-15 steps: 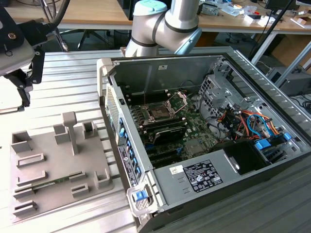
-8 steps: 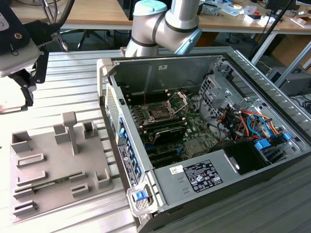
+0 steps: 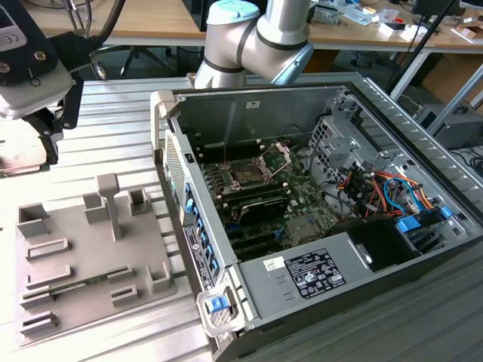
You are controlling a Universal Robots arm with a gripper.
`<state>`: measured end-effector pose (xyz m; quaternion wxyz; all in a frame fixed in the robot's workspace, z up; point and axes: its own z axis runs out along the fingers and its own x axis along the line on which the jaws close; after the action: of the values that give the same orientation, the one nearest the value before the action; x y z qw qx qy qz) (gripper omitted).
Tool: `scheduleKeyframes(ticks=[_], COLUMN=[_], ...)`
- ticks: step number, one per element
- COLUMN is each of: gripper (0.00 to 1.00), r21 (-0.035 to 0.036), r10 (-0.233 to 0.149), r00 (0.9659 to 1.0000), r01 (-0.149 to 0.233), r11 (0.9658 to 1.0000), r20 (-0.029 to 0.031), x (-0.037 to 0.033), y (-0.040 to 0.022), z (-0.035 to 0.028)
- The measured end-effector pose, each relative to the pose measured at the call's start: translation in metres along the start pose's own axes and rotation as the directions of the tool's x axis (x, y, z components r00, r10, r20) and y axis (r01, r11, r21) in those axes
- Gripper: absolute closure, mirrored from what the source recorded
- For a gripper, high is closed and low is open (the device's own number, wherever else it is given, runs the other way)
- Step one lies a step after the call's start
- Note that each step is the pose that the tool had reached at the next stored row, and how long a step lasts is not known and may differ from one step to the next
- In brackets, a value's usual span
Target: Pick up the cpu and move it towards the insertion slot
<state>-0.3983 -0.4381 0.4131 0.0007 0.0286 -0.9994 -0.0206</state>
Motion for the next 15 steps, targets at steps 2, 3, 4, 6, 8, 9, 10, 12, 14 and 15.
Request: scheduleKeyframes(ticks=[2, 3, 4, 6, 8, 9, 10, 12, 14, 15], gripper=[0.45, 0.45, 0.45, 0.45, 0.45, 0.45, 0.45, 0.45, 0.45, 0.45], r21=[0.0, 0.0, 0.0001, 0.0, 0.0, 0.0001, 0.0, 0.0, 0.0, 0.0001], r10=[0.0, 0.0, 0.0, 0.0, 0.0, 0.0, 0.0, 0.0, 0.0, 0.0], r00=[1.0, 1.0, 1.0, 1.0, 1.0, 1.0, 1.0, 1.0, 1.0, 1.0], r01=[0.0, 0.0, 0.0, 0.0, 0.0, 0.0, 0.0, 0.0, 0.0, 0.0], r11=[1.0, 1.0, 1.0, 1.0, 1.0, 1.0, 1.0, 1.0, 1.0, 1.0], r20=[0.0, 0.0, 0.0, 0.0, 0.0, 0.0, -0.0001, 0.0001, 0.0, -0.0001], x=[-0.0013, -0.0024, -0.003, -0.0047, -0.0066, -0.0072, -0.0082, -0.0107, -0.0128, -0.0136], y=[-0.0001, -0.0002, -0.0002, -0.0003, -0.0004, -0.0004, -0.0005, -0.0006, -0.0007, -0.0008], z=[0.0, 0.0, 0.0, 0.0, 0.0, -0.0001, -0.0001, 0.0, -0.0001, -0.0001])
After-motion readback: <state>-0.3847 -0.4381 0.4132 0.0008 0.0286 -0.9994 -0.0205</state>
